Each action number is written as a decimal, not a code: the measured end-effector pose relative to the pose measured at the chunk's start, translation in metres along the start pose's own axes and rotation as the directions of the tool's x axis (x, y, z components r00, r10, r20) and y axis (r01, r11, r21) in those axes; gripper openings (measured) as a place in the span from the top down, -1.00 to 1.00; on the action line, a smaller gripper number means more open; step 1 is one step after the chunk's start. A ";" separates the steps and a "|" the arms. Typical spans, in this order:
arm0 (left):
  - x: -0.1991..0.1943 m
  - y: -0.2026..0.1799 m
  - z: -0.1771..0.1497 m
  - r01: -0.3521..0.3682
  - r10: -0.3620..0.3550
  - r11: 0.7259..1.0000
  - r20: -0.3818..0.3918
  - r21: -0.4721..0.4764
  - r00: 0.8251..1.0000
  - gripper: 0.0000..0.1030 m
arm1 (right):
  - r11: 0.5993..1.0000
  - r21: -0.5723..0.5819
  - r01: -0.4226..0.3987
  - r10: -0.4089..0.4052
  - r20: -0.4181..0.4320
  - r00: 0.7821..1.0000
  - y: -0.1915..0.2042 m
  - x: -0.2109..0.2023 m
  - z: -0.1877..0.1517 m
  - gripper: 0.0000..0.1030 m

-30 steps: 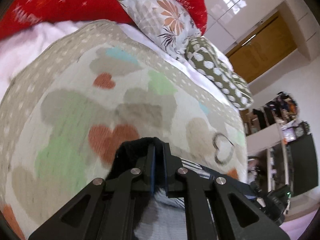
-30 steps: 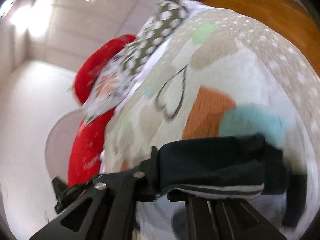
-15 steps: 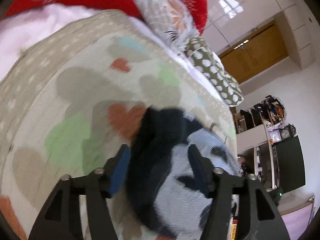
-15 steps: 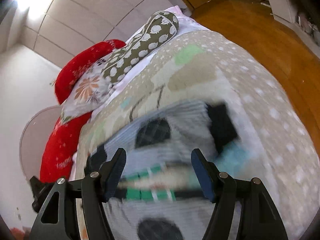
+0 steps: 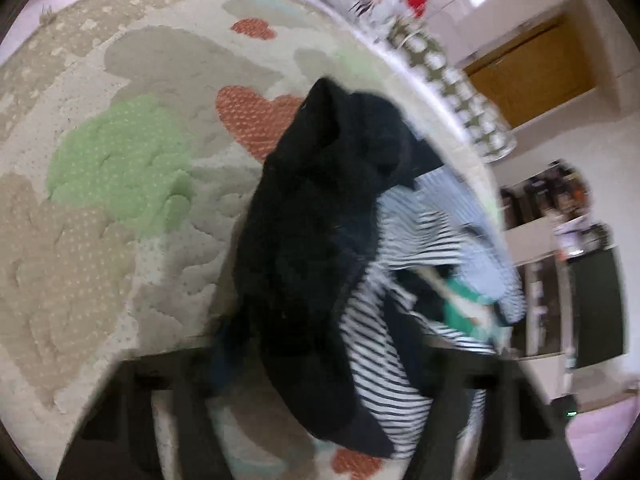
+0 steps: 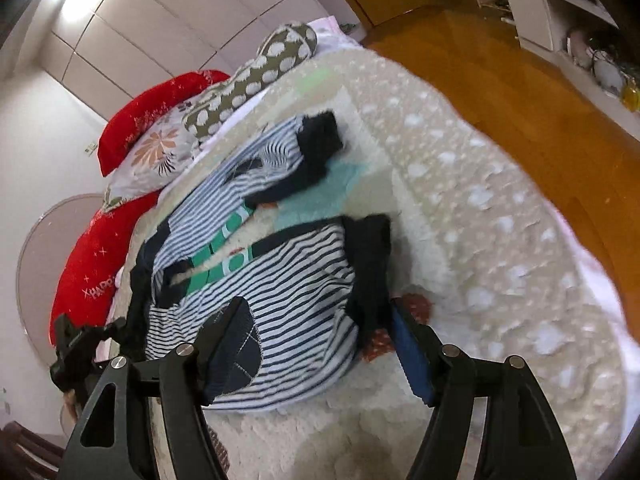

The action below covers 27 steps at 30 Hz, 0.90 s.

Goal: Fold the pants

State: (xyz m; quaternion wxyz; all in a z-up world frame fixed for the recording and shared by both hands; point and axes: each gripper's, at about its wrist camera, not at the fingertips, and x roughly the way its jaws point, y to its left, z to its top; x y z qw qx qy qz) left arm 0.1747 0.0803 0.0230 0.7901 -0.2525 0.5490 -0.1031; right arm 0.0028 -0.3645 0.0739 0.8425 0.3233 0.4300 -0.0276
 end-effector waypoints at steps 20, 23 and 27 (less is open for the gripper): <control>-0.116 0.084 -0.093 -0.031 0.042 0.996 0.132 -0.082 0.990 0.76 | 0.990 -0.083 -0.112 0.102 -0.116 0.988 0.023 -0.031 -0.069 0.76; -0.115 0.102 -0.110 -0.056 0.068 0.993 0.120 -0.103 0.991 0.59 | 0.988 -0.125 -0.094 0.081 -0.107 0.991 0.026 -0.037 -0.089 0.73; -0.133 0.114 -0.134 -0.090 0.109 0.990 0.184 -0.105 0.977 0.36 | 0.991 -0.129 -0.046 0.032 -0.108 0.994 0.015 -0.041 -0.093 0.58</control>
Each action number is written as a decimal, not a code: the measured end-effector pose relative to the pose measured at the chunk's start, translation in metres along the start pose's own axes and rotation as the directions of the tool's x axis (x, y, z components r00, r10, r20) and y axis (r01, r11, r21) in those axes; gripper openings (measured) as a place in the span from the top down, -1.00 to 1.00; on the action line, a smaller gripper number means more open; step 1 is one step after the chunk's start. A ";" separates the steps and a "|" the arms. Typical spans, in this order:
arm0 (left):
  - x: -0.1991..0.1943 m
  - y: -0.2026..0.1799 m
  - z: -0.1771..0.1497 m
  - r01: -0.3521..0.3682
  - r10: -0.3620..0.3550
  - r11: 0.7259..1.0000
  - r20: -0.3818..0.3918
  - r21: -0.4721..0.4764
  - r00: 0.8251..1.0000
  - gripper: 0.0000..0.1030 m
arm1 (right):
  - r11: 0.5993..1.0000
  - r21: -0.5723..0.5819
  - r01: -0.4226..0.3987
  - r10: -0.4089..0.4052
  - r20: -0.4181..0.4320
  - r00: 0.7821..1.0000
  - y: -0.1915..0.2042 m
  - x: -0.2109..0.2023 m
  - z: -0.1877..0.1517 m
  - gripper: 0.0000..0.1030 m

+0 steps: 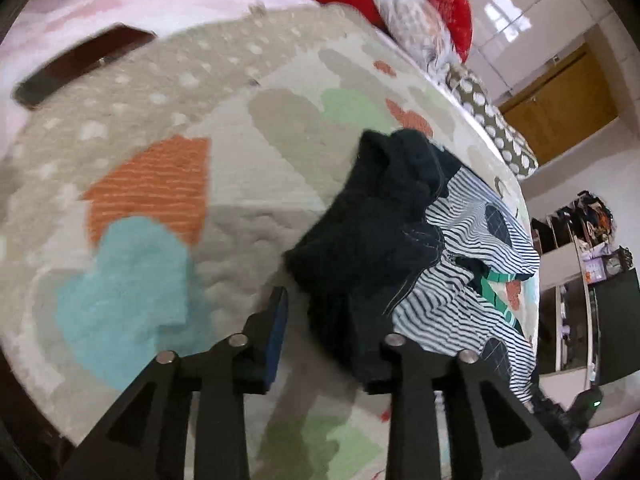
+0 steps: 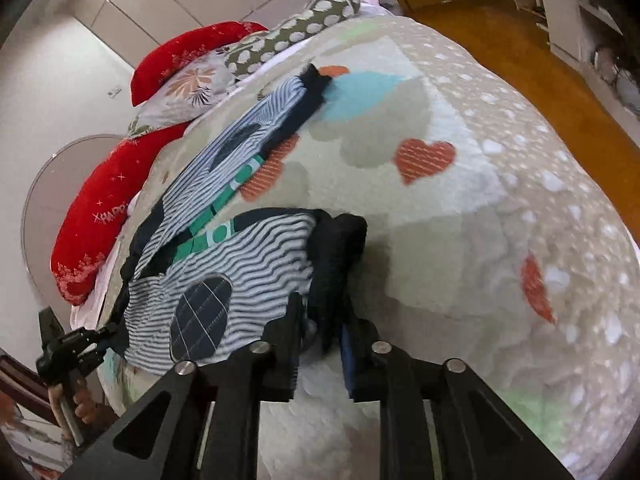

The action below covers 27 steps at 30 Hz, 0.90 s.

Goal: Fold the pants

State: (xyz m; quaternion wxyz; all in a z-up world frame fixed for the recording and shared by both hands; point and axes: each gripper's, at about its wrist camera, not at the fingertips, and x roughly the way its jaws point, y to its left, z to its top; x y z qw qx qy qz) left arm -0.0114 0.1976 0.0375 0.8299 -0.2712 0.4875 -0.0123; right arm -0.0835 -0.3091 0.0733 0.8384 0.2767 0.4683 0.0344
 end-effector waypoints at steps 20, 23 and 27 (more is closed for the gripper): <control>-0.032 -0.039 -0.040 -0.066 0.036 0.980 0.157 0.189 0.987 -0.18 | 0.959 0.279 0.052 -0.057 0.007 0.998 0.009 0.128 0.184 0.65; -0.029 -0.036 -0.041 -0.058 0.032 0.982 0.144 0.180 0.989 -0.18 | 0.966 0.256 0.042 -0.051 0.026 0.998 0.018 0.117 0.177 0.82; -0.030 -0.040 -0.045 -0.023 0.001 0.984 0.123 0.179 0.992 -0.18 | 0.979 0.196 0.053 -0.067 0.063 0.996 0.029 0.077 0.158 0.86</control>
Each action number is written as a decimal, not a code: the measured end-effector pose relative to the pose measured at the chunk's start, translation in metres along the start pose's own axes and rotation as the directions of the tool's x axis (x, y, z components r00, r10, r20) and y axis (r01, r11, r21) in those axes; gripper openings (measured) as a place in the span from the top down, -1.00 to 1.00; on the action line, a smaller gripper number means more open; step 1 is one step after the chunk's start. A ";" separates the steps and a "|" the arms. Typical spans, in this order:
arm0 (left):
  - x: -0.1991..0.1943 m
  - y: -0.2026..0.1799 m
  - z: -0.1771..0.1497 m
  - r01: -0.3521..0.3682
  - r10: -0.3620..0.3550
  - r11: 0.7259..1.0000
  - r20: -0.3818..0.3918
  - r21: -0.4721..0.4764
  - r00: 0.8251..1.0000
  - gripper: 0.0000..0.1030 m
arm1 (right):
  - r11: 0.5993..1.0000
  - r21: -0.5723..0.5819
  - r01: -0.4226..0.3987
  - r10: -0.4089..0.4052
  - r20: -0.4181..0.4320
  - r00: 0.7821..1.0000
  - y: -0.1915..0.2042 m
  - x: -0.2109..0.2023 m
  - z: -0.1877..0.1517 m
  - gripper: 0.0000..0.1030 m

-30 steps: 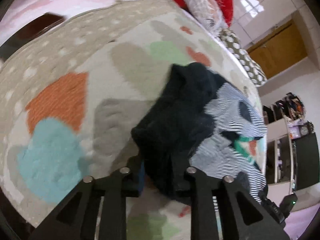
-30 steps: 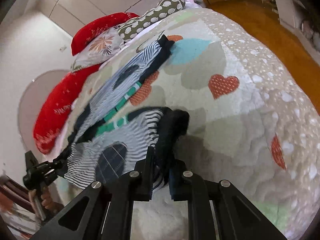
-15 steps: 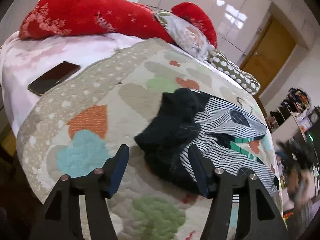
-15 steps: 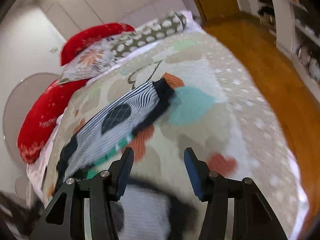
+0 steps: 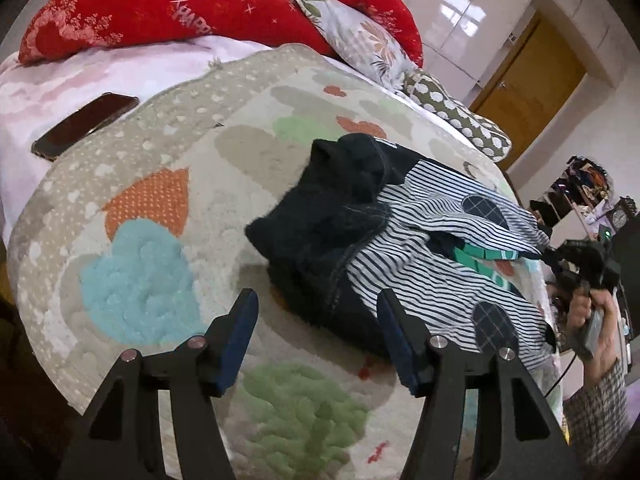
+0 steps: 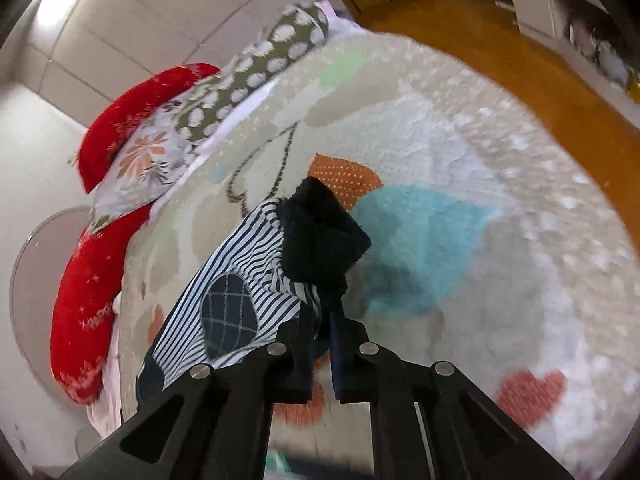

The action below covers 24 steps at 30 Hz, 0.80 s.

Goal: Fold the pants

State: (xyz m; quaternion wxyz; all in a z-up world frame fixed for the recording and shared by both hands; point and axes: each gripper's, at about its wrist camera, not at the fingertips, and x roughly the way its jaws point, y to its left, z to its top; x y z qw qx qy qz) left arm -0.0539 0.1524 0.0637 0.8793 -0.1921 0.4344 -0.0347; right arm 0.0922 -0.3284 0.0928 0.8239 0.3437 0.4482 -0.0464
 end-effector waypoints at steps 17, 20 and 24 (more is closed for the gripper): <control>-0.043 -0.064 -0.019 0.014 -0.014 0.993 0.004 0.120 1.000 -0.37 | 0.994 0.051 -0.101 0.095 0.109 0.990 -0.096 -0.113 -0.099 0.02; -0.045 -0.080 -0.025 0.022 -0.021 0.988 -0.006 0.150 1.000 -0.37 | 0.993 0.011 -0.121 0.119 0.103 0.987 -0.094 -0.123 -0.118 -0.08; -0.054 -0.094 -0.027 0.016 -0.017 0.984 0.005 0.178 1.000 -0.37 | 0.994 -0.050 -0.102 0.105 0.064 0.992 -0.082 -0.112 -0.136 -0.12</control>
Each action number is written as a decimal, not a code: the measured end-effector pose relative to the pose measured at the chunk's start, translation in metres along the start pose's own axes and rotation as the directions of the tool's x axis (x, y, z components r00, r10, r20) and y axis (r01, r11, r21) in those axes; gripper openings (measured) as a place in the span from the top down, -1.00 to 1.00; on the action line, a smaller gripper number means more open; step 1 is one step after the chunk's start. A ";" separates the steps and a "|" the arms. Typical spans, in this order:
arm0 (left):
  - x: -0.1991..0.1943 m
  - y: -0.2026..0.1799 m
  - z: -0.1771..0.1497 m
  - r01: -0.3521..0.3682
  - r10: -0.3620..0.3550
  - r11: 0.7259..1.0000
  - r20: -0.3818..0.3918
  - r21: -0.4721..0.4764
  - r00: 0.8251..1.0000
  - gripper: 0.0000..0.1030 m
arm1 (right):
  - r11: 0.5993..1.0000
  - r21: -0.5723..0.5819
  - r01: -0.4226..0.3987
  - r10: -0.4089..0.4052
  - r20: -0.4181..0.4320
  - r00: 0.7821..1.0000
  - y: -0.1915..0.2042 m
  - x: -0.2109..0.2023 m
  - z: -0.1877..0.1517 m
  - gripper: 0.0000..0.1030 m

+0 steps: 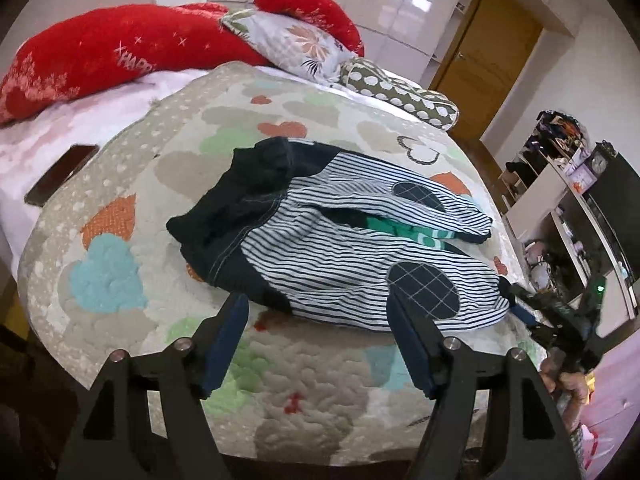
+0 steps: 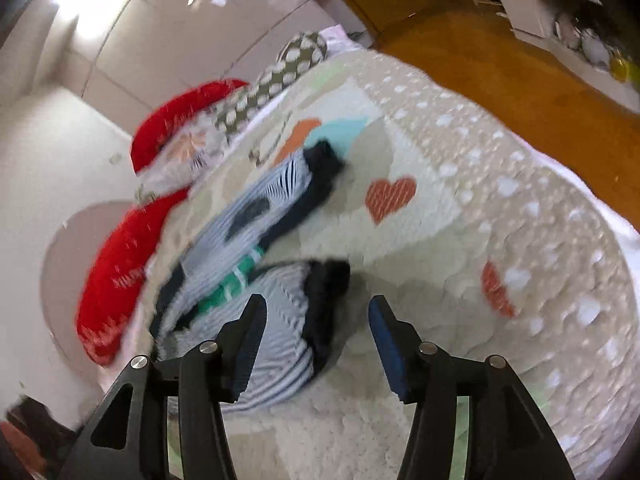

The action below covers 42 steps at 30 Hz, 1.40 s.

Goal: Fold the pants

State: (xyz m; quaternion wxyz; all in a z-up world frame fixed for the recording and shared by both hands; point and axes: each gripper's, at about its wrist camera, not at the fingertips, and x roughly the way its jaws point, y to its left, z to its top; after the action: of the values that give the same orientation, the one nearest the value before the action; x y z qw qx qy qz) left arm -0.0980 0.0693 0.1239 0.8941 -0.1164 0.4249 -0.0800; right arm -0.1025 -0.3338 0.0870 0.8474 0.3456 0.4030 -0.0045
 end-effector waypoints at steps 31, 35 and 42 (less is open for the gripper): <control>-0.035 -0.007 0.026 -0.168 0.153 0.979 0.129 0.112 0.980 -0.58 | 0.949 -0.295 0.110 -0.109 0.020 0.994 0.092 0.014 -0.064 0.25; -0.013 -0.005 0.032 -0.177 0.165 0.978 0.110 0.109 0.980 -0.62 | 0.940 -0.316 0.127 -0.127 0.019 0.992 0.095 0.026 -0.063 0.23; 0.039 -0.006 0.033 -0.166 0.166 0.985 -0.012 0.043 0.986 -0.62 | 0.915 -0.377 0.145 -0.151 0.015 0.988 0.083 0.021 -0.059 0.20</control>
State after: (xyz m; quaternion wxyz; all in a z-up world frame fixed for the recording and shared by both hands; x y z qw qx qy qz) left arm -0.0483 0.0588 0.1171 0.8965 -0.0612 0.4385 -0.0151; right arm -0.1047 -0.2298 0.0950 0.8924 0.1448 0.4273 0.0114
